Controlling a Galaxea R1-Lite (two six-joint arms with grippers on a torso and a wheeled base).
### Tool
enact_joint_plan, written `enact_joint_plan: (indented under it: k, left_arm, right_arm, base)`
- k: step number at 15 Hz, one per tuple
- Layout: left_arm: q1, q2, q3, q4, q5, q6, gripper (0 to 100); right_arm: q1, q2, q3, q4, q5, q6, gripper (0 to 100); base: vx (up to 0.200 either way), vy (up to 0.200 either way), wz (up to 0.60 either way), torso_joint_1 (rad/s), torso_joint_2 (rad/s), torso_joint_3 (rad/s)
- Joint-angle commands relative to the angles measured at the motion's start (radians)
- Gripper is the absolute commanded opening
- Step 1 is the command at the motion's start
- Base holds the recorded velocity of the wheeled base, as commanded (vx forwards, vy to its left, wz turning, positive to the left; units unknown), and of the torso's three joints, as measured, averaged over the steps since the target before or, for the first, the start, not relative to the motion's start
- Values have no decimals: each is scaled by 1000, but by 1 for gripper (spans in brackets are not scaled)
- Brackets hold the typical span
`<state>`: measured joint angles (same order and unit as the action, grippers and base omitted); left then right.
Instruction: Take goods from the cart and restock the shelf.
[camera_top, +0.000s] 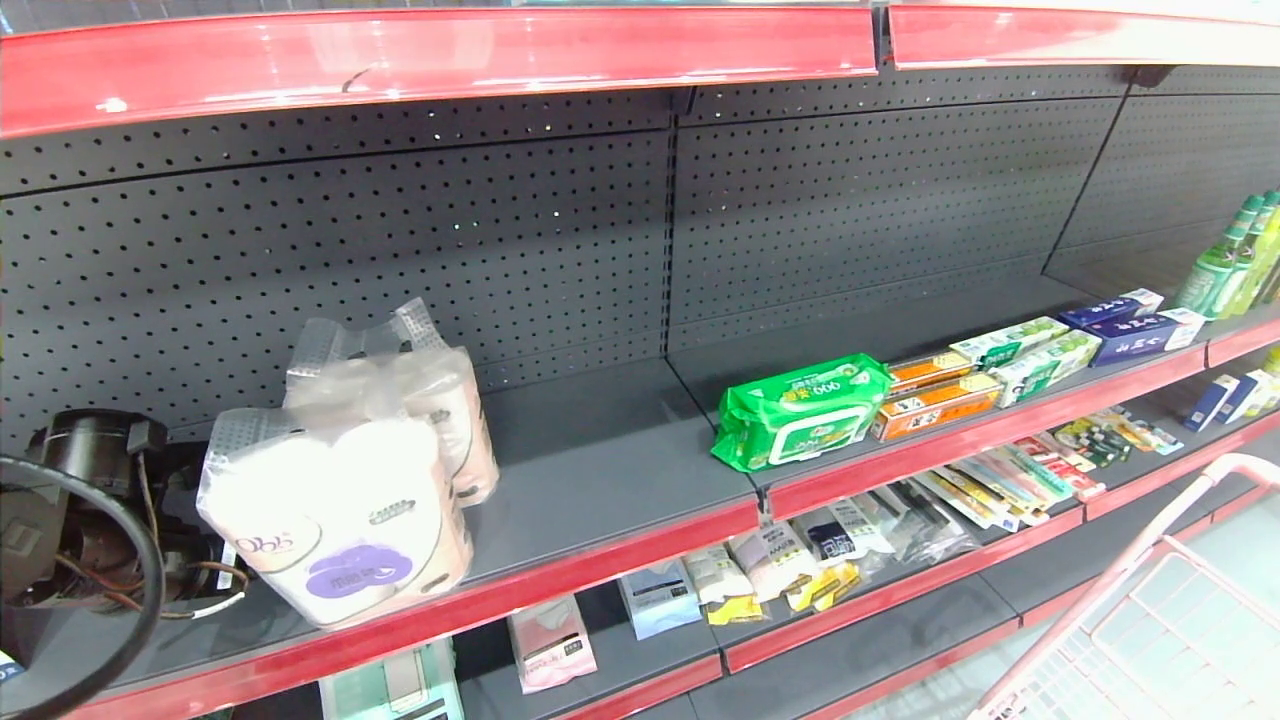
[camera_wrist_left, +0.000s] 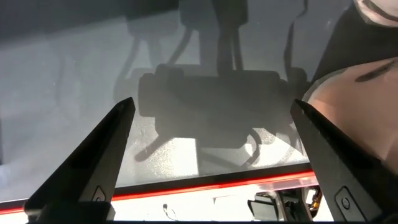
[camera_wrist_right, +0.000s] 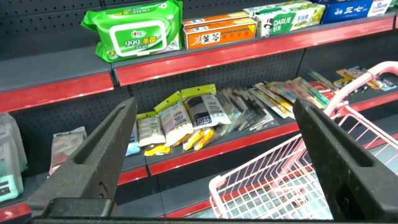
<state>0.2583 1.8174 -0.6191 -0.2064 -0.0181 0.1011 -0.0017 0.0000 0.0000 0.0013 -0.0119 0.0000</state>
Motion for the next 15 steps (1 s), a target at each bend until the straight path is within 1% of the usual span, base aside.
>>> enact_joint_plan:
  k: [1,9,11,14,15]
  left_arm:
    - [-2,-3,-1,-1,-2,0,100]
    - [-25,-3,-2,13,0,0,100]
    - [-24,-3,-5,13,1,0,100]
    - [13,-3,-16,12,1,5,100]
    - [35,-6,-14,13,0,11,100]
  right_arm:
    - [0,2,0,0,0,0,100]
    - [0,2,0,0,0,0,100]
    - [0,0,0,-1,0,0,100]
    - [0,2,0,0,0,0,100]
    - [0,0,0,0,1,0,100]
  base:
    - [0,0,0,0,0,0]
    - [0,0,0,0,0,0]
    - [0,0,0,0,0,0]
    - [0,0,0,0,0,0]
    - [0,0,0,0,0,0]
